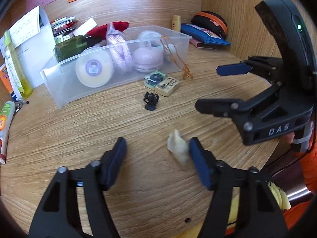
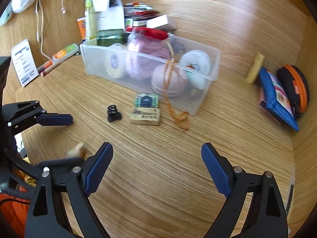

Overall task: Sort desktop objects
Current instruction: 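Grasp the white seashell with the left tool while the right grasps the eraser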

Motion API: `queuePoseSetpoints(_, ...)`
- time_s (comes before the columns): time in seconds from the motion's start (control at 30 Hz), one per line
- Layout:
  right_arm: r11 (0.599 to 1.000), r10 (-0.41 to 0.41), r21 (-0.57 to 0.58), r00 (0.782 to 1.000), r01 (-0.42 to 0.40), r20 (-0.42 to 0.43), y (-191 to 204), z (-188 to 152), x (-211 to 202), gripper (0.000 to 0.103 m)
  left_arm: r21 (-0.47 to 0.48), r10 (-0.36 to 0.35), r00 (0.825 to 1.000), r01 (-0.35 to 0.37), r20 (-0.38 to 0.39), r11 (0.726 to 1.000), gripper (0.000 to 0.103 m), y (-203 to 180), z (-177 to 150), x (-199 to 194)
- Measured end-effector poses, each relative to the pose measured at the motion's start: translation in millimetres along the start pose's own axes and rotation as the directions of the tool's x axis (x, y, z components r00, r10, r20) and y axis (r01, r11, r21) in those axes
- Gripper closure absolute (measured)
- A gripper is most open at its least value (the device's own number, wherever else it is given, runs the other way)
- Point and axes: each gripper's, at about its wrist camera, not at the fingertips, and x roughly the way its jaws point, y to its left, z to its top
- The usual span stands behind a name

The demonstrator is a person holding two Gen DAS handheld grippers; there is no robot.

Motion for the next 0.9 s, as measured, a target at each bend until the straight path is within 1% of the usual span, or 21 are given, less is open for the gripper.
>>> queuePoseSetpoints(0.13,0.999,0.035,-0.008,0.999,-0.036,-0.025,6.3,5.9,11.3,0.015,0.004,0.012,1.0,-0.012,0.017,1.0,0.062,4.6,-4.2,-4.3)
queuePoseSetpoints(0.17,0.999,0.048,-0.009,0.998,-0.048,-0.036,7.1,7.6,14.4,0.016,0.002,0.015,1.0,-0.015,0.021,1.0,0.065,6.2,-4.6,-4.9)
queuePoseSetpoints(0.23,0.997,0.073,-0.006,0.996,-0.073,-0.057,8.8,10.5,19.7,0.016,-0.003,0.021,0.999,-0.021,0.029,1.0,0.075,9.6,-5.4,-5.6)
queuePoseSetpoints(0.27,0.997,0.075,-0.005,0.995,-0.075,-0.062,10.0,12.0,22.1,0.017,-0.009,0.019,0.999,-0.019,0.032,1.0,0.076,11.7,-5.3,-5.8)
queuePoseSetpoints(0.33,0.997,0.075,-0.01,0.994,-0.076,-0.077,12.3,15.8,27.3,0.021,-0.021,0.013,0.999,-0.012,0.036,1.0,0.085,16.8,-4.3,-6.1)
queuePoseSetpoints(0.4,0.997,0.08,-0.008,0.992,-0.081,-0.1,13.5,19.7,33.4,0.033,-0.033,0.004,0.999,-0.003,0.039,0.999,0.089,21.5,-3.8,-6.7)
queuePoseSetpoints(0.47,0.997,0.081,-0.006,0.991,-0.082,-0.107,13.1,23.0,36.9,0.036,-0.048,-0.011,0.999,0.013,0.041,0.999,0.089,26.2,-3.0,-7.1)
queuePoseSetpoints(0.57,0.998,0.053,-0.009,0.993,-0.054,-0.11,12.4,29.2,41.8,0.037,-0.068,-0.017,0.999,0.02,0.044,0.997,0.089,30.5,-1.4,-8.5)
queuePoseSetpoints(0.63,0.999,0.034,-0.011,0.994,-0.036,-0.107,11.2,32.9,44.9,0.042,-0.081,-0.026,0.998,0.031,0.057,0.996,0.089,32.8,0.0,-11.0)
queuePoseSetpoints(0.73,0.999,0.042,0.003,0.993,-0.042,-0.107,8.3,37.0,48.0,0.049,-0.089,-0.03,0.997,0.037,0.077,0.995,0.089,34.6,2.5,-14.4)
queuePoseSetpoints(0.77,0.999,0.042,0.004,0.994,-0.042,-0.105,8.4,38.4,48.9,0.052,-0.093,-0.029,0.996,0.037,0.083,0.995,0.089,35.6,3.5,-15.3)
queuePoseSetpoints(0.8,0.999,0.047,0.003,0.994,-0.047,-0.103,8.8,39.4,49.6,0.057,-0.098,-0.033,0.996,0.041,0.089,0.994,0.089,36.8,5.4,-16.4)
queuePoseSetpoints(0.83,0.998,0.055,-0.003,0.993,-0.055,-0.102,9.5,40.2,49.9,0.06,-0.101,-0.034,0.995,0.043,0.093,0.994,0.089,37.7,6.4,-17.2)
queuePoseSetpoints(0.87,0.998,0.055,-0.01,0.994,-0.057,-0.099,10.7,40.9,49.9,0.066,-0.105,-0.033,0.995,0.043,0.098,0.994,0.089,38.6,7.9,-18.1)
queuePoseSetpoints(0.9,0.998,0.053,-0.018,0.994,-0.055,-0.096,11.8,41.3,49.7,0.066,-0.107,-0.03,0.994,0.041,0.105,0.993,0.089,39.1,9.4,-19.3)
